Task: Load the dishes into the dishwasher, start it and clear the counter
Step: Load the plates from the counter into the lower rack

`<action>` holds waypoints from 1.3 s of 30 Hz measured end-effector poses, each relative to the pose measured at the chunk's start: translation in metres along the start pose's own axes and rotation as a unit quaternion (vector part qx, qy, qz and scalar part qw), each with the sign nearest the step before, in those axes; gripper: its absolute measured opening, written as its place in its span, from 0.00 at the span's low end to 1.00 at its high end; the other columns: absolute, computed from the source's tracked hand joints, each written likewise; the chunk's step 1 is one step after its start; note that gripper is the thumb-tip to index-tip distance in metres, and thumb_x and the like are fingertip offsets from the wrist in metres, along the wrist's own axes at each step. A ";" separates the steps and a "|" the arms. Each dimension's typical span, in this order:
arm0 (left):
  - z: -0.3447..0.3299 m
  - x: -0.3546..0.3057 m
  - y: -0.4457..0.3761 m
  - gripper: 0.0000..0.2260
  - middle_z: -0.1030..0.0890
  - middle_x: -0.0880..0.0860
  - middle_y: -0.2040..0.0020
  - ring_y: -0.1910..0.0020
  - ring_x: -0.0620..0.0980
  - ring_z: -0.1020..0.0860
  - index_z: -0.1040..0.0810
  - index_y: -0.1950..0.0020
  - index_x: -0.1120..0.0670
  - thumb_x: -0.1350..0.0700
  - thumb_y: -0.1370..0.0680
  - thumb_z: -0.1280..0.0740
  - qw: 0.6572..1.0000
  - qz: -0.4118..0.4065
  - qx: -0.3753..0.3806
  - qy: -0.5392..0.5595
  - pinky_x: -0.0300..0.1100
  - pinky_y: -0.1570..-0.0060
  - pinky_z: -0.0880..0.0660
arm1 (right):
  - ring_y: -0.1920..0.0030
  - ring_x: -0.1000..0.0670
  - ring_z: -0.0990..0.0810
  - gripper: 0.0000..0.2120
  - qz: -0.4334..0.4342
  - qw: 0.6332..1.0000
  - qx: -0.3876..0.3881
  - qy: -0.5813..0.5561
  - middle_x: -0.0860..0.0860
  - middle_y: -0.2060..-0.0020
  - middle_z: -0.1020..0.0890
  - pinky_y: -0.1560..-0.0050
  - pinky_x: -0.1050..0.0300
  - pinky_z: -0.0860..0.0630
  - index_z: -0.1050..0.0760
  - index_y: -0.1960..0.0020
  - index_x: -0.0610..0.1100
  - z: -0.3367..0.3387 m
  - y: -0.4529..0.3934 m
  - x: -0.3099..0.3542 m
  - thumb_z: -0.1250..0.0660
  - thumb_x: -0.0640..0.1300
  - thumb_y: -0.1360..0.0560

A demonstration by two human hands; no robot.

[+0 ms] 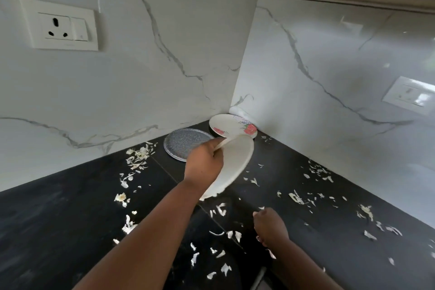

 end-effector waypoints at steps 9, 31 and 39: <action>-0.095 0.000 0.046 0.06 0.19 0.55 0.54 0.54 0.57 0.22 0.20 0.52 0.52 0.63 0.25 0.32 0.840 0.337 0.029 0.423 0.50 0.53 0.23 | 0.64 0.47 0.19 0.19 -0.119 0.938 -0.031 -0.324 0.46 0.56 0.19 0.67 0.56 0.24 0.25 0.50 0.46 0.077 0.046 -0.087 0.38 0.62 0.23; -0.409 -0.334 0.605 0.05 0.20 0.59 0.56 0.59 0.55 0.22 0.22 0.52 0.56 0.57 0.19 0.36 0.774 0.108 0.593 0.192 0.51 0.55 0.23 | 0.47 0.34 0.21 0.18 -0.189 0.649 -0.390 -0.625 0.34 0.44 0.20 0.47 0.36 0.23 0.27 0.36 0.34 0.383 0.465 -0.611 0.32 0.37 0.25; -0.467 -0.414 0.774 0.13 0.17 0.50 0.46 0.46 0.50 0.20 0.19 0.46 0.50 0.45 0.21 0.38 0.625 -0.328 0.705 -0.072 0.43 0.45 0.25 | 0.59 0.41 0.21 0.11 -0.328 0.530 -0.592 -0.510 0.44 0.59 0.19 0.54 0.40 0.21 0.23 0.48 0.42 0.370 0.649 -0.765 0.27 0.37 0.29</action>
Point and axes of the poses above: each hand's wrist, its own y-axis away from the middle knuckle, its own z-axis out of the back of the hand, x = y × z, the point moved 7 cm from there along -y, towards the middle knuckle
